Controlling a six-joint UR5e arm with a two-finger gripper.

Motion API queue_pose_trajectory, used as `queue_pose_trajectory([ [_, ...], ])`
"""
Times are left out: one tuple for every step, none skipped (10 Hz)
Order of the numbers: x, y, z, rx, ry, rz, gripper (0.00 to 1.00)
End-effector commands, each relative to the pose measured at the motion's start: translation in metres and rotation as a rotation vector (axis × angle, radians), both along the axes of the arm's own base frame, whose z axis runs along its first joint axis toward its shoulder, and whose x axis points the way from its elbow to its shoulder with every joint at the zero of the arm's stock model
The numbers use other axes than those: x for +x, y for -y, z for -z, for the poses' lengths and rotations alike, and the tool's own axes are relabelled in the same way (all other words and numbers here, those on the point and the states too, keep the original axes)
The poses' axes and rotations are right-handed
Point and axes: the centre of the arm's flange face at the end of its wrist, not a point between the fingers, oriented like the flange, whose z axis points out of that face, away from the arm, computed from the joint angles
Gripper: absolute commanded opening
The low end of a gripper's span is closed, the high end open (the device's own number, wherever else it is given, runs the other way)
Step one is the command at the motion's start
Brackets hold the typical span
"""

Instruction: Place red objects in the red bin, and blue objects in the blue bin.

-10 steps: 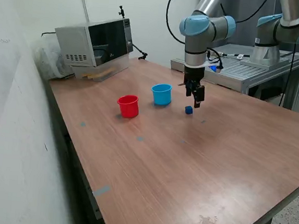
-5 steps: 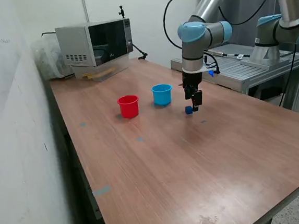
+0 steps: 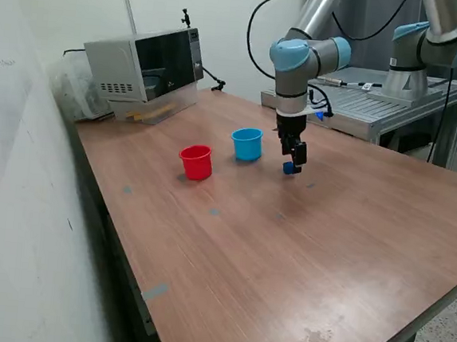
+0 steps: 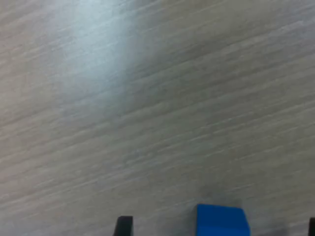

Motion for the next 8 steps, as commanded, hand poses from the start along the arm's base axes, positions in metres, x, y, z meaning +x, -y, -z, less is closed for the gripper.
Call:
queue_pose_trajectory([
  [0.0002,-0.0002,0.0062,-0.001,0.009,-0.006,1.0],
  [-0.0002,0.0009,0.0066,-0.003,0.01,-0.015,1.0],
  [-0.0002,0.0018,0.0065,-0.004,0.009,-0.021,1.0],
  [-0.0024,0.0027,0.0043,-0.004,0.004,-0.025,1.0],
  [-0.0036,0.0028,0.0032,-0.005,0.001,-0.027,1.0],
  [-0.0037,0.003,0.004,-0.007,0.001,-0.03,1.0],
  [-0.0036,0.0039,0.0031,-0.007,0.0,-0.031,1.0],
  [-0.0038,0.0041,0.0029,-0.008,-0.002,-0.031,1.0],
])
